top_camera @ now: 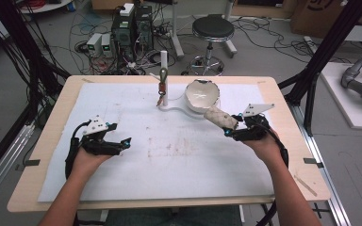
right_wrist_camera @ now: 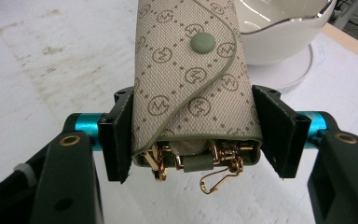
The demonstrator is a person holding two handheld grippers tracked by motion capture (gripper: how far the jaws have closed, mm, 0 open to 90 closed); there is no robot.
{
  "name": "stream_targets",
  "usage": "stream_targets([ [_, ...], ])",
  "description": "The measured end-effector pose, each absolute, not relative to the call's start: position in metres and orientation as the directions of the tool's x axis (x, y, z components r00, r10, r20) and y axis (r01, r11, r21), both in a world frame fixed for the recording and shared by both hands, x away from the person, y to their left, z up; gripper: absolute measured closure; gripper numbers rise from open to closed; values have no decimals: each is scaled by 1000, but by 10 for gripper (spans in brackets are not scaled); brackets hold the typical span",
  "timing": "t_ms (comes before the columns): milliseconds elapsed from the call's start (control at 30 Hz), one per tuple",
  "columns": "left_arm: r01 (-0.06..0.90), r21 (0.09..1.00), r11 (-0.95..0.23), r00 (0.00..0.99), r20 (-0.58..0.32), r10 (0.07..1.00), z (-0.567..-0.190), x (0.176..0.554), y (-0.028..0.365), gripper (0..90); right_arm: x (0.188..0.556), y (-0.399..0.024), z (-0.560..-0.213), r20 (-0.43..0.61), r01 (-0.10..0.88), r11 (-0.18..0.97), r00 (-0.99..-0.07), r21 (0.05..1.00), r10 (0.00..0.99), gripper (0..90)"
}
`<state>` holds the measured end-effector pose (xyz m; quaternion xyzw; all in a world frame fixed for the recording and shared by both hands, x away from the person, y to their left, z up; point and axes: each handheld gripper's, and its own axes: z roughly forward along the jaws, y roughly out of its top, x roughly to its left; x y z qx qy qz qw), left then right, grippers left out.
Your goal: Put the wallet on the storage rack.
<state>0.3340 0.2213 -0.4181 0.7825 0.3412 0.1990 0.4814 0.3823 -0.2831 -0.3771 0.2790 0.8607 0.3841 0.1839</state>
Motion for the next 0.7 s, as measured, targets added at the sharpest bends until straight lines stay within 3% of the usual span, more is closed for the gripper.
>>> stream_targets([
  [700,343,888,-306,691,-18,723,-419,334,220,168,437,-238,-344,-195,364,618,-733,697,651,366],
])
